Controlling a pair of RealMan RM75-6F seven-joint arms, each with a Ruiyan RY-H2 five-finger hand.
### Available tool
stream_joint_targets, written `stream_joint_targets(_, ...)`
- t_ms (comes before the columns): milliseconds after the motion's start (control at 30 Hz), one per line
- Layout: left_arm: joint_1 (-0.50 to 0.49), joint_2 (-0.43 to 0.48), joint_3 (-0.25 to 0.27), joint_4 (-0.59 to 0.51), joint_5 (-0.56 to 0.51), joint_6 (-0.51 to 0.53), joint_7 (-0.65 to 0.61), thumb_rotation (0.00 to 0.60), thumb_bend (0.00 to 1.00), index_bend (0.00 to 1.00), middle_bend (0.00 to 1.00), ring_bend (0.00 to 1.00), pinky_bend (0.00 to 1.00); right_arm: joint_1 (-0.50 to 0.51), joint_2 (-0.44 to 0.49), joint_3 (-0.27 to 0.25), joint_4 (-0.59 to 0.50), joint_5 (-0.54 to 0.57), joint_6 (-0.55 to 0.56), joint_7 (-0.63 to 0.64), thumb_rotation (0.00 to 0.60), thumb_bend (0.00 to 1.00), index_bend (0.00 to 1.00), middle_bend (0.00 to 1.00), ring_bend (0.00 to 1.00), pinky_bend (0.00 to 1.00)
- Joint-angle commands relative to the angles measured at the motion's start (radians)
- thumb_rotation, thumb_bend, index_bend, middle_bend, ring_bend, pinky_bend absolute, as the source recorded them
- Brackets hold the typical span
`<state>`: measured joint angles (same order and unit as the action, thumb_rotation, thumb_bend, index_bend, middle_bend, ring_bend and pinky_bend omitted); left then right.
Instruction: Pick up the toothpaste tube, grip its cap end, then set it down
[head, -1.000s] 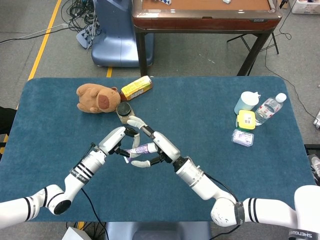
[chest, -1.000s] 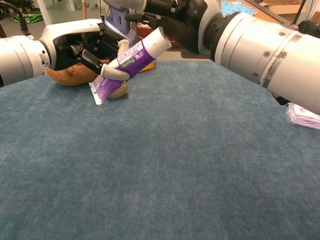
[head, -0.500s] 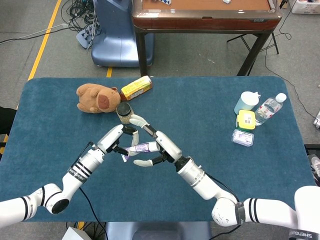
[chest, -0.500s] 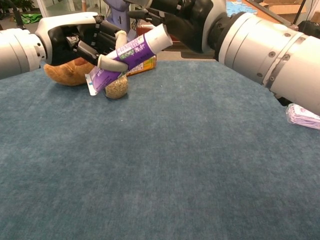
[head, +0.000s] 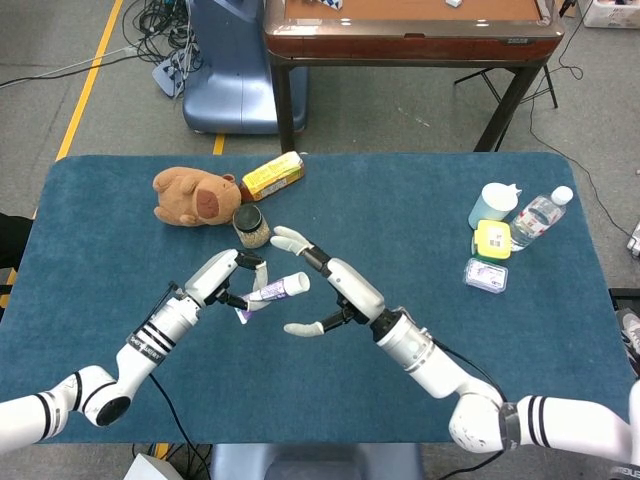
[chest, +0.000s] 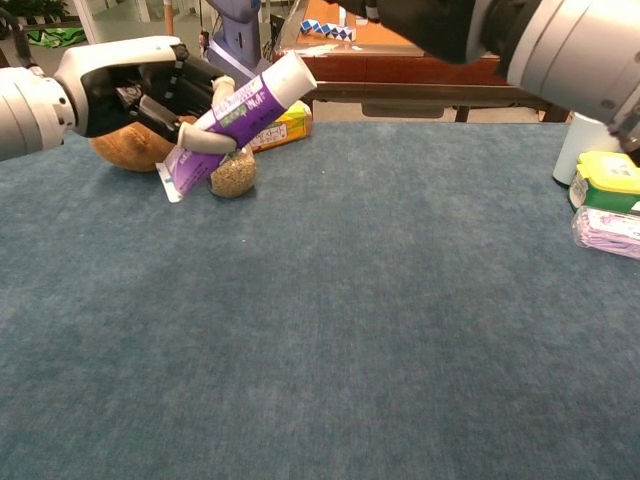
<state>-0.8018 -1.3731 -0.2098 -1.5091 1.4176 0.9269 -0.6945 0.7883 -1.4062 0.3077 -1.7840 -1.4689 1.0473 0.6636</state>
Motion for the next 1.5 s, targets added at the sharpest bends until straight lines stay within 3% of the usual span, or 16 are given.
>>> stream_joint_targets(33, -0.002, -0.001, 0.009, 0.017, 0.003, -0.009, 0.009, 0.6, 0.43, 0.64, 0.7, 0.42, 0.26, -0.017, 0.057, -0.002, -0.023, 0.004, 0.0, -0.035, 0.462, 0.03, 0.0, 0.0, 0.0, 0.0)
stream_joint_targets(167, -0.009, -0.011, 0.038, 0.068, 0.023, -0.024, 0.082, 0.6, 0.43, 0.64, 0.7, 0.41, 0.26, -0.039, 0.128, -0.014, -0.042, 0.002, 0.001, -0.079, 0.463, 0.03, 0.0, 0.0, 0.0, 0.0)
stream_joint_targets(367, -0.023, -0.05, 0.097, 0.168, 0.053, -0.051, 0.289, 0.6, 0.43, 0.6, 0.67, 0.4, 0.26, -0.084, 0.225, -0.04, -0.068, -0.004, 0.022, -0.133, 0.464, 0.03, 0.0, 0.0, 0.0, 0.0)
stream_joint_targets(600, -0.034, -0.117, 0.125, 0.242, 0.029, -0.087, 0.486, 0.6, 0.42, 0.54, 0.6, 0.39, 0.26, -0.122, 0.274, -0.074, -0.06, -0.007, 0.034, -0.15, 0.464, 0.03, 0.0, 0.0, 0.0, 0.0)
stream_joint_targets(800, -0.032, -0.137, 0.126, 0.25, -0.023, -0.111, 0.609, 0.6, 0.42, 0.41, 0.48, 0.32, 0.26, -0.149, 0.303, -0.092, -0.049, -0.02, 0.054, -0.149, 0.464, 0.03, 0.0, 0.0, 0.0, 0.0)
stream_joint_targets(1000, -0.018, -0.118, 0.114, 0.211, -0.086, -0.114, 0.688, 0.6, 0.41, 0.22, 0.33, 0.22, 0.26, -0.17, 0.335, -0.107, -0.04, -0.036, 0.07, -0.159, 0.462, 0.03, 0.0, 0.0, 0.0, 0.0)
stream_joint_targets(1167, 0.032, -0.052, 0.098, 0.134, -0.132, -0.048, 0.711, 0.6, 0.41, 0.12, 0.28, 0.19, 0.26, -0.194, 0.382, -0.13, -0.039, -0.042, 0.072, -0.202, 0.462, 0.03, 0.0, 0.0, 0.0, 0.0)
stream_joint_targets(1500, 0.21, 0.063, 0.101, -0.007, -0.189, 0.199, 0.769, 0.6, 0.32, 0.12, 0.27, 0.19, 0.26, -0.28, 0.432, -0.202, -0.014, 0.026, 0.079, -0.431, 0.466, 0.03, 0.0, 0.0, 0.0, 0.0)
